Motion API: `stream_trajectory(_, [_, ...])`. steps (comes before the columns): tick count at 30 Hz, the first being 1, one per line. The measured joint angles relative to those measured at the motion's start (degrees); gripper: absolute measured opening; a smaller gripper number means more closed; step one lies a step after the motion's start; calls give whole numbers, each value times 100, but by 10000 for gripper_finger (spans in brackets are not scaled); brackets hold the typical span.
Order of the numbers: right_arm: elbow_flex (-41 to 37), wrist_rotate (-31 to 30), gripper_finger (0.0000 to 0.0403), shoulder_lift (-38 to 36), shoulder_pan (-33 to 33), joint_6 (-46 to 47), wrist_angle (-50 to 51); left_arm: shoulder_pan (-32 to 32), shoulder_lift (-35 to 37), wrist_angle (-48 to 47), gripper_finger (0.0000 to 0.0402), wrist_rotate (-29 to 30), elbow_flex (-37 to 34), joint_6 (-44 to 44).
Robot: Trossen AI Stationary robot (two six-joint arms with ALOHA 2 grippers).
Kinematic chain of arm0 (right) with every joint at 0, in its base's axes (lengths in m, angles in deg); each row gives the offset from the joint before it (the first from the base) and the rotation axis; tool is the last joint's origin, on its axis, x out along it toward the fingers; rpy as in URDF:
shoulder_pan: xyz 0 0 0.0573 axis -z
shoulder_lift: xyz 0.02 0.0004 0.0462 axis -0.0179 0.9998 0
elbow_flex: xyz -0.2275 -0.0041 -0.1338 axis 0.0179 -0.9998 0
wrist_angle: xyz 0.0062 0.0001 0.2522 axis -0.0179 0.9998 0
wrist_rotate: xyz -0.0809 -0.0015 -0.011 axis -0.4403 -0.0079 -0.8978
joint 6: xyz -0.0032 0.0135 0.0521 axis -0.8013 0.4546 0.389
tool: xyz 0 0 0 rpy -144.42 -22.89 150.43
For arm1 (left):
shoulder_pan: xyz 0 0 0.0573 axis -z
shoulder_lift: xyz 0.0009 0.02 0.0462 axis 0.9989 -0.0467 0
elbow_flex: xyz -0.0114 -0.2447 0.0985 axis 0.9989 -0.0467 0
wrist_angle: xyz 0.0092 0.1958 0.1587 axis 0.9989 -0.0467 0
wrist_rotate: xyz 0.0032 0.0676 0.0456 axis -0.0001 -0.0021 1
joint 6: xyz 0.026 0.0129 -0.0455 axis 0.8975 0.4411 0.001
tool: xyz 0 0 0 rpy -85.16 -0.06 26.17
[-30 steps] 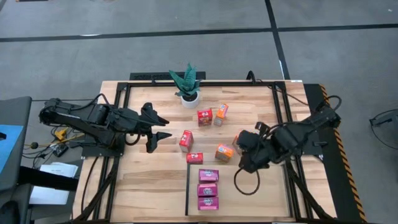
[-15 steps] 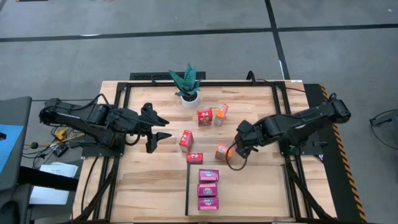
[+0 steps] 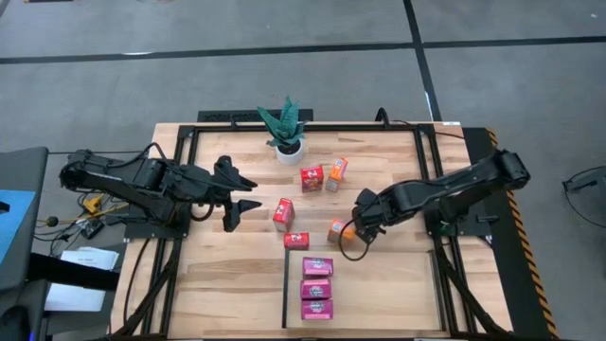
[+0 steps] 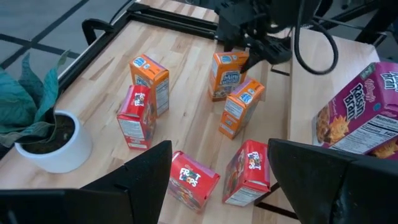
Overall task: Stack cereal on shelf
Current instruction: Put the orange cereal box on the bottom mid shelf
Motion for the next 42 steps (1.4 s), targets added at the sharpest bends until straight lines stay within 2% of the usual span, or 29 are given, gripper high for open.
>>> stream_trajectory(8, [4,-17,237,60,34,-189,-90,0,0,-40,255,7,0,-15])
stream_trajectory(18, [33,56,152,-502,63,-351,58,0,0,-62,255,15,2,36])
stream_trajectory(25, [545,251,145,-1167,63,-376,270,0,0,-54,255,20,4,115])
stream_trajectory(32, [1722,262,146,-1462,24,-503,1005,0,0,-51,255,19,4,132])
stream_trajectory(37, [2598,602,140,-1317,-321,-764,1093,0,-2,-52,255,18,4,128])
stream_trajectory(42, [3358,897,144,-724,-887,-831,1147,0,0,-44,255,16,4,107])
